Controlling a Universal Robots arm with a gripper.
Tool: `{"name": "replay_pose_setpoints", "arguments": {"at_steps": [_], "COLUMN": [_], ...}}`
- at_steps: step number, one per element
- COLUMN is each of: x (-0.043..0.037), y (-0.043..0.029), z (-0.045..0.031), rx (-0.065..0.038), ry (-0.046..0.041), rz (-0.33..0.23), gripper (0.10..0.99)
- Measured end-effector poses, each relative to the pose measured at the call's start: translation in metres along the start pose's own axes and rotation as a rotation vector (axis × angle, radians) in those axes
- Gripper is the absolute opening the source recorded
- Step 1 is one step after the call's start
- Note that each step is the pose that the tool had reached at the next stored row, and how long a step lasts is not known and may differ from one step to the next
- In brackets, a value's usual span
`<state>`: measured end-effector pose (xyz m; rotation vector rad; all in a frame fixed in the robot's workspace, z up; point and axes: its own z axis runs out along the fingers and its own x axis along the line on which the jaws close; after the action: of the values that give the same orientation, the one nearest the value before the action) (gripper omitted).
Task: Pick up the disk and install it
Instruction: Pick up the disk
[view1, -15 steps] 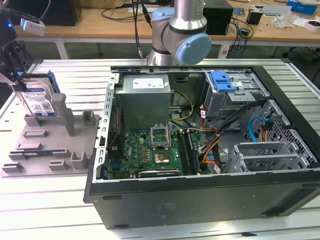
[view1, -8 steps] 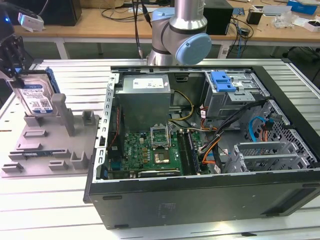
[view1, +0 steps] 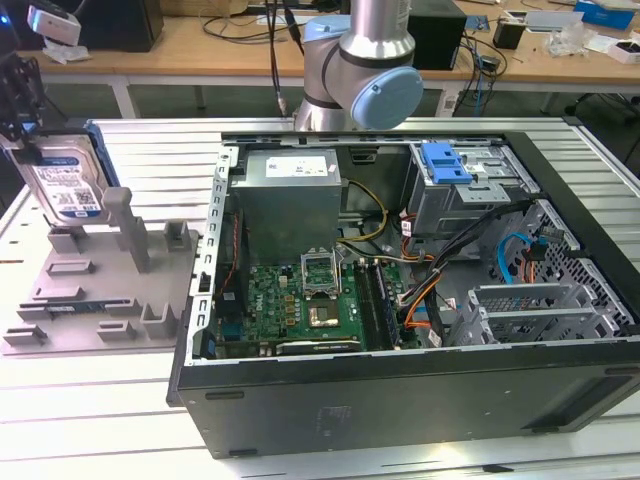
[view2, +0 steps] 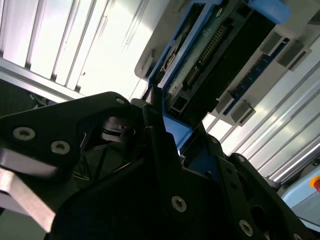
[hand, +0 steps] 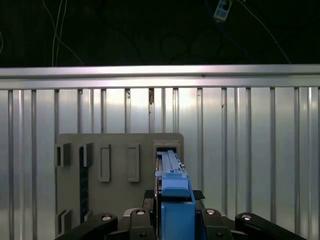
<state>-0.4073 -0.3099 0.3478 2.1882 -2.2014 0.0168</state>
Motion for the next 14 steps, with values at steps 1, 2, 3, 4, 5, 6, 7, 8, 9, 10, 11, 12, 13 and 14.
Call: {"name": "replay_pose_setpoints", "arguments": {"at_steps": [1, 2, 3, 4, 5, 6, 7, 8, 9, 10, 11, 12, 13, 14], "x": [0.0001, 0.0001, 0.0002, 0.0002, 0.0003, 0.0004, 0.0005, 0.0005, 0.0006, 0.0007, 0.0008, 0.0008, 0.001, 0.0011], "y": [0.0, 0.0, 0.0001, 0.0001, 0.0002, 0.0002, 0.0003, 0.0003, 0.0003, 0.0004, 0.0004, 0.0004, 0.0005, 0.0006], "z": [-0.0018, -0.0037, -0.0056, -0.0073, -0.0092, -0.0119, -0.0139, -0.0158, -0.0176, -0.0205, -0.0226, -0.0243, -0.0289, -0.0322], "rx": [0.0, 0.0, 0.0, 0.0, 0.0, 0.0, 0.0, 0.0, 0.0, 0.0, 0.0, 0.0, 0.0, 0.0], "ry": [0.0, 0.0001, 0.0001, 0.0001, 0.0001, 0.0002, 0.0002, 0.0002, 0.0002, 0.0002, 0.0002, 0.0002, 0.0003, 0.0003], "rz": [0.0, 0.0, 0.0, 0.0, 0.0, 0.0, 0.0, 0.0, 0.0, 0.0, 0.0, 0.0, 0.0, 0.0], "gripper": [0.369, 0.369, 0.369, 0.369, 0.369, 0.369, 0.369, 0.369, 0.369, 0.369, 0.369, 0.369, 0.369, 0.369]}}
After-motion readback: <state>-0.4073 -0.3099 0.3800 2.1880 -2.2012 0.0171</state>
